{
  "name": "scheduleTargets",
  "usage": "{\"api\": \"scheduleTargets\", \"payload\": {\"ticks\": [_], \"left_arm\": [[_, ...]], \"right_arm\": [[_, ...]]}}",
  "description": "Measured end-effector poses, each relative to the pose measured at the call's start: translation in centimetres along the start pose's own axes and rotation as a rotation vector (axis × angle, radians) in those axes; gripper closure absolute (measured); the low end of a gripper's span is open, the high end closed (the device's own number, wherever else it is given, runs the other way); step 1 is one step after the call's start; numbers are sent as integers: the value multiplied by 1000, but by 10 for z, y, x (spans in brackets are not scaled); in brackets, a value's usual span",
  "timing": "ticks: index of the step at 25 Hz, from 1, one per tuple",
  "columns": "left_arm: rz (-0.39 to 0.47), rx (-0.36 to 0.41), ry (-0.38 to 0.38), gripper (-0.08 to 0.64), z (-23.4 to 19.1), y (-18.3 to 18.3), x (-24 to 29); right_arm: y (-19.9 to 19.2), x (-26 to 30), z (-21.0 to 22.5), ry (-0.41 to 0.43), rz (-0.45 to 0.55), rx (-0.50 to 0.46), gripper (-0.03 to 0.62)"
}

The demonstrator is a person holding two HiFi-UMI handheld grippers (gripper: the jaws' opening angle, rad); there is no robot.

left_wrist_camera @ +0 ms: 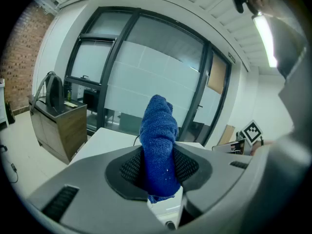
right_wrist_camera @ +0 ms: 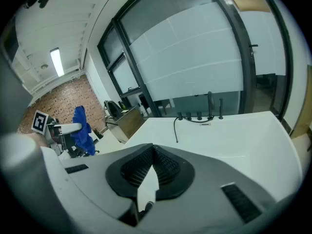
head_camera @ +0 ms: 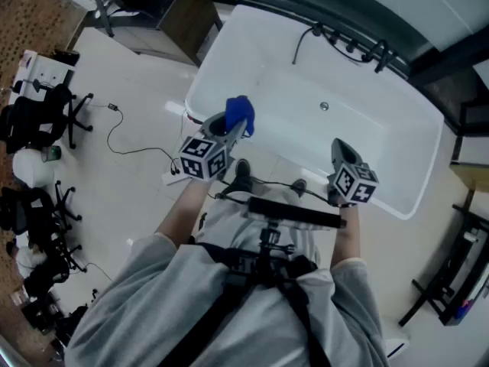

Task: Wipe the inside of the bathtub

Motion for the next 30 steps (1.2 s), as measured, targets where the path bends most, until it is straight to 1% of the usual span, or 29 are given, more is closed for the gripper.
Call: {"api": "scheduleTargets", "payload": {"ticks": [7, 11, 17, 19, 22, 27, 30], "left_arm": [[-18, -7, -1, 426, -61, 15, -26], [-42, 7, -5, 426, -100, 26, -37], [-67, 12, -11, 426, -141, 44, -42], [-76, 7, -16, 426, -144, 45, -39], [-93, 8, -28, 426, -140, 41, -29], [-107, -2, -39, 426, -121, 35, -10], [-105, 18, -37, 426, -113, 39, -1]], "right_arm": [[12, 41, -63, 31, 3, 2, 583], [17, 70, -100, 37, 15, -2, 583], [33, 103, -146, 65, 11, -60, 583], [40, 108, -154, 70, 10, -78, 583], [47, 112, -156, 76, 9, -79, 583], [46, 120, -141, 97, 9, -78, 583], [49, 128, -132, 111, 19, -69, 583]]}}
Point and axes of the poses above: the fingertips, and each gripper's own axes: x forward along the fingers, z to its right, y out of its top, the point moved 10 cm from there along -x, backward along the fingers, and after that the axes turned 14 degrees about -x, right-handed, at the moved point
